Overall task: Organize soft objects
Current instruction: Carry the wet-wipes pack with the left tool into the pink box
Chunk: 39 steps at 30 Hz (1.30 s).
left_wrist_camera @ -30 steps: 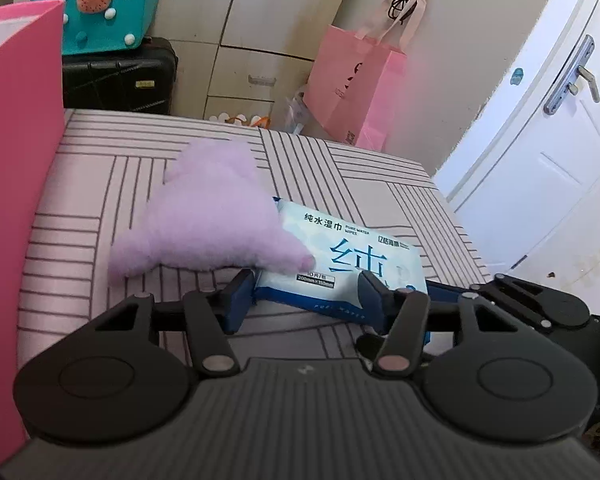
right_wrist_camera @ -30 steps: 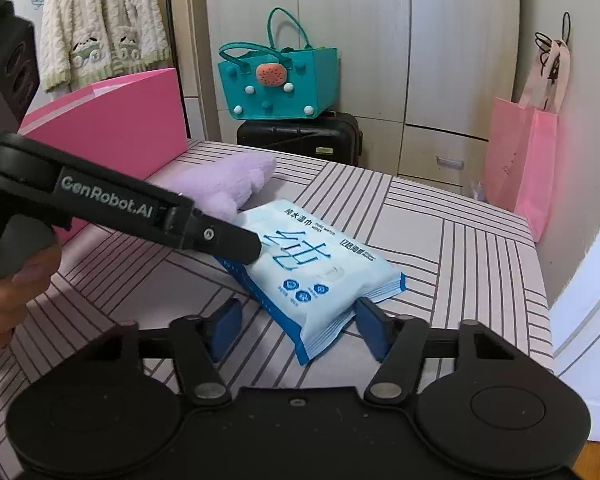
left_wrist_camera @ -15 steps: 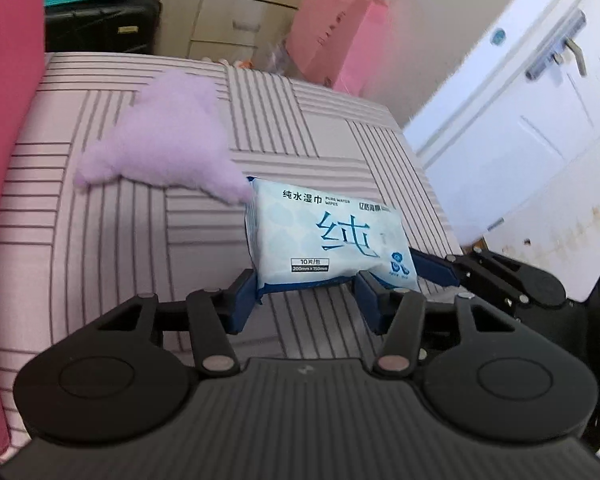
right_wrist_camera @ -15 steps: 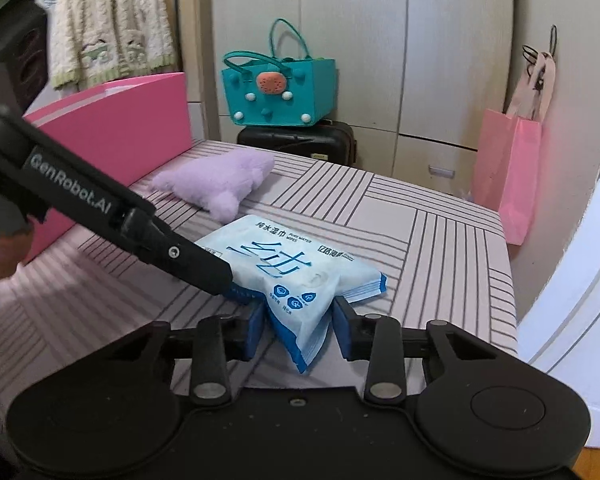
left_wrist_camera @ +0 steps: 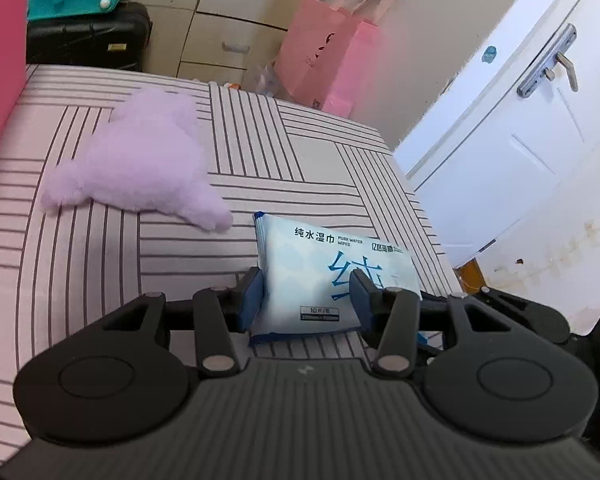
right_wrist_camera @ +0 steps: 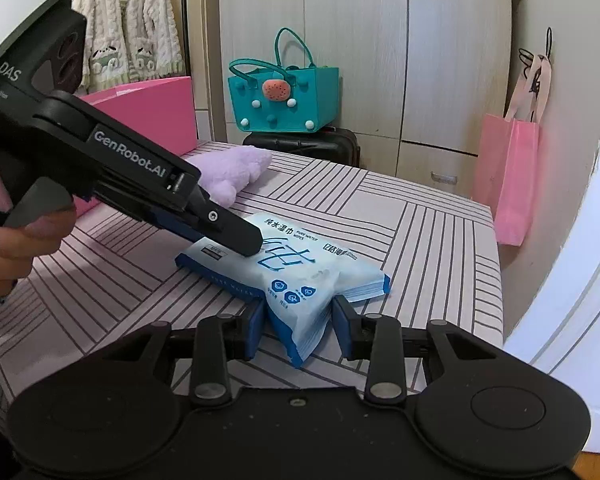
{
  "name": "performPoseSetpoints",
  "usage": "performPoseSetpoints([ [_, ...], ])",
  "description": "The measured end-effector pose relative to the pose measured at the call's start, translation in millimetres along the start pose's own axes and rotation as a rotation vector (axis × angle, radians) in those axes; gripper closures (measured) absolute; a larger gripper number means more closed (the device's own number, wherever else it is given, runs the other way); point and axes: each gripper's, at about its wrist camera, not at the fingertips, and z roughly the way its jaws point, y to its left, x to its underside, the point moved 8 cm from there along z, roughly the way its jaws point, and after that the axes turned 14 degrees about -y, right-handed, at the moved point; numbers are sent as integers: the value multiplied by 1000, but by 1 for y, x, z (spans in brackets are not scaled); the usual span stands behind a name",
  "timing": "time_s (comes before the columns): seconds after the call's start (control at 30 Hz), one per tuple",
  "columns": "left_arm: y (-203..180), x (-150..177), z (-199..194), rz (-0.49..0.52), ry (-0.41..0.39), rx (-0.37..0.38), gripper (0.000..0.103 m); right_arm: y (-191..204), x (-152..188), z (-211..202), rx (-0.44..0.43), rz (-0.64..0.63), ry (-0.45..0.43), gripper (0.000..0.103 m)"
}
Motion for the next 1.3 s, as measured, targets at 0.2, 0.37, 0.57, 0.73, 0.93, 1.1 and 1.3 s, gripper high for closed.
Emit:
performPoseSetpoints([
  [0.2,-9,6,-8,9,-10,10,57,3,-2,1,33,30,1,61],
  [0.37,-8,11,-17,8,-16,4,57,6,-3,-2,42,94,10,60],
  [0.57,-5,14,-37,47,-34,-46,57,25,-6,-3,26,124,37,57],
  [0.73,-7,16,-59,90,-57,-84,57,42,-8,-5,17,148,50,52],
  [0.93,-2,25,-92,70,-26,-48,56,67,-9,-24,-39,167,68,45],
  [1.1,6,36,-127,27,3,-13,56,94,-12,-43,-101,157,73,40],
  [1.3,5,44,-164,61,-24,-23,56,118,-20,-57,-162,142,82,42],
])
